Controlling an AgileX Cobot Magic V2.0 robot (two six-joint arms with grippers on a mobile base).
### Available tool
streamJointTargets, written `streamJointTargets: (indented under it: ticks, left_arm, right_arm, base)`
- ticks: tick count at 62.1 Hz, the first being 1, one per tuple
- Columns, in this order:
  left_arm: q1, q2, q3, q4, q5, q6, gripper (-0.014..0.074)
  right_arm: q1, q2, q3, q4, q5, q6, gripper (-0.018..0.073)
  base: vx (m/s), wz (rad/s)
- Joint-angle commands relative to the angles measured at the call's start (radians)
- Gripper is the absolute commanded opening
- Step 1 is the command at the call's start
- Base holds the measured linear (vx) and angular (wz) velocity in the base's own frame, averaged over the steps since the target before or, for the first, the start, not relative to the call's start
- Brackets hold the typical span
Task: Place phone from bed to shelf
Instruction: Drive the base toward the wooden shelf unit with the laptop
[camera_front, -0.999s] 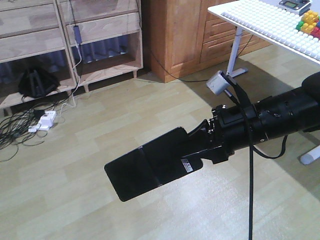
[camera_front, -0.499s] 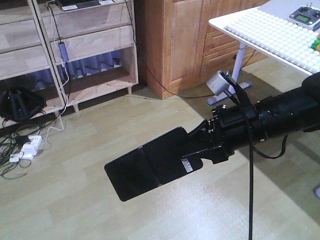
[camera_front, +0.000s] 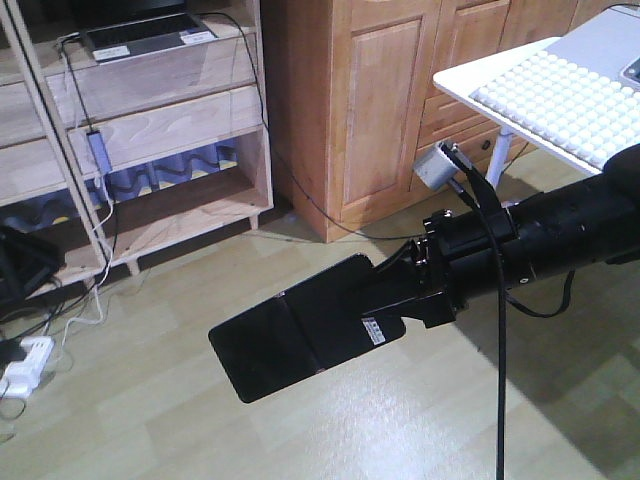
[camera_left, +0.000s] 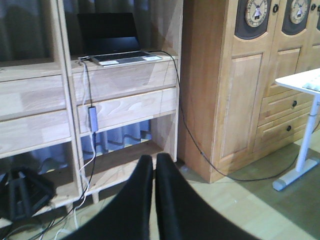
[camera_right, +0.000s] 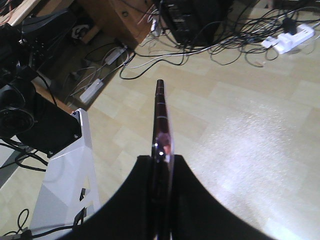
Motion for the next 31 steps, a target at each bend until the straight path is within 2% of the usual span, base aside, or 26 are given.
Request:
streamJointTargets:
  ticks: [1,31]
  left_arm:
    - [-0.004,-0.013,-0.021,-0.009,-0.072,-0.006,0.0001]
    - [-0.004,-0.013,-0.021,-0.009,-0.072,-0.006,0.0001]
  right_arm:
    - [-0.003,-0.040,-0.025,0.084,0.099,-0.001,-0.0002]
    - [-0.003,-0.040,-0.025,0.084,0.099,-0.001,-0.0002]
  base:
    - [0.51,-0.04]
    - [0.51,0.02]
